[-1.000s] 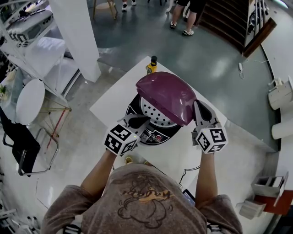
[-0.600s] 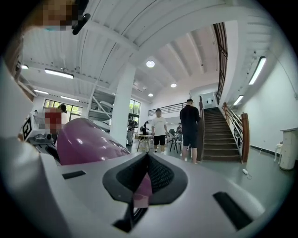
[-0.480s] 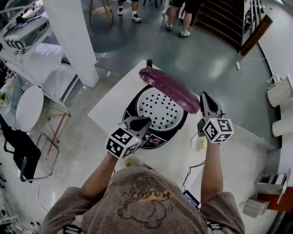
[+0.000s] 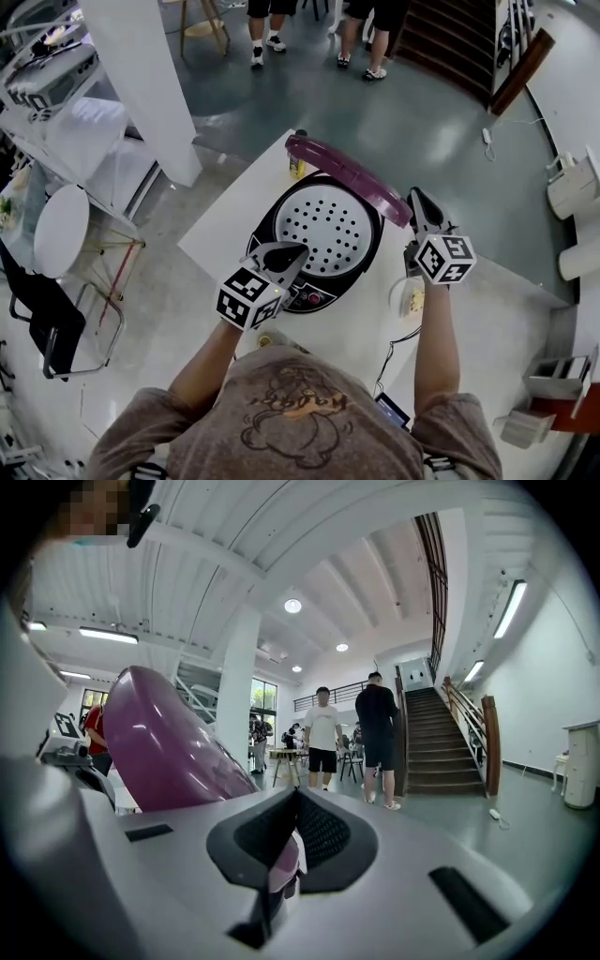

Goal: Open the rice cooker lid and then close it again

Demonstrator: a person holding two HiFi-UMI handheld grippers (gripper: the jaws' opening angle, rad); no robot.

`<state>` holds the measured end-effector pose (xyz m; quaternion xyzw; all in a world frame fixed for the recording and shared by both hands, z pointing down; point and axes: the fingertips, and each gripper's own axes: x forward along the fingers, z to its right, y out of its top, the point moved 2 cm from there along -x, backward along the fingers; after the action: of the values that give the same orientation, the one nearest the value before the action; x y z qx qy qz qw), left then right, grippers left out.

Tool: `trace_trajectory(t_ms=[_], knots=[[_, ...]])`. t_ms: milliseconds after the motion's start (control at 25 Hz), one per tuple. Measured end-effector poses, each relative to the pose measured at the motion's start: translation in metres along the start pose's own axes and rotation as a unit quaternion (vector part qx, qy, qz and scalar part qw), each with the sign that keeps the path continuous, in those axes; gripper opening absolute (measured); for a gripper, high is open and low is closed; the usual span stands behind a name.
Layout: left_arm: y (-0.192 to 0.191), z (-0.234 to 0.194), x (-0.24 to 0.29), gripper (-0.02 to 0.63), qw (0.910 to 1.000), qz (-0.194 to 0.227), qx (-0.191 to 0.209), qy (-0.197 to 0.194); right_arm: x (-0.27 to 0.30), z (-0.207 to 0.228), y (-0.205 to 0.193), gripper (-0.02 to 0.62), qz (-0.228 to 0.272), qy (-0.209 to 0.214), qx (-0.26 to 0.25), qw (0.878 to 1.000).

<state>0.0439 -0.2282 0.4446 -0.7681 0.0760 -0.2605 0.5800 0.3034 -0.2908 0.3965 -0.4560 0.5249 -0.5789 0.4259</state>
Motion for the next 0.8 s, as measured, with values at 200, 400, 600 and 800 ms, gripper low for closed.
trace_trajectory(t_ms=[200, 400, 600, 800], knots=[[0.003, 0.001, 0.003, 0.020, 1.0000, 0.002, 0.000, 0.001, 0.003, 0.012, -0.010, 0.005, -0.008, -0.010, 0.017, 1.000], [0.004, 0.001, 0.006, 0.020, 1.0000, 0.000, 0.006, 0.002, 0.005, 0.027, -0.012, 0.003, -0.006, -0.030, 0.035, 0.999], [0.002, 0.002, 0.009, 0.020, 0.9998, -0.012, 0.017, 0.003, 0.010, 0.042, -0.017, 0.002, -0.010, -0.041, 0.058, 0.997], [0.005, 0.000, 0.007, 0.020, 1.0000, -0.007, 0.006, -0.001, 0.013, 0.046, -0.020, 0.003, -0.016, -0.040, 0.061, 0.997]])
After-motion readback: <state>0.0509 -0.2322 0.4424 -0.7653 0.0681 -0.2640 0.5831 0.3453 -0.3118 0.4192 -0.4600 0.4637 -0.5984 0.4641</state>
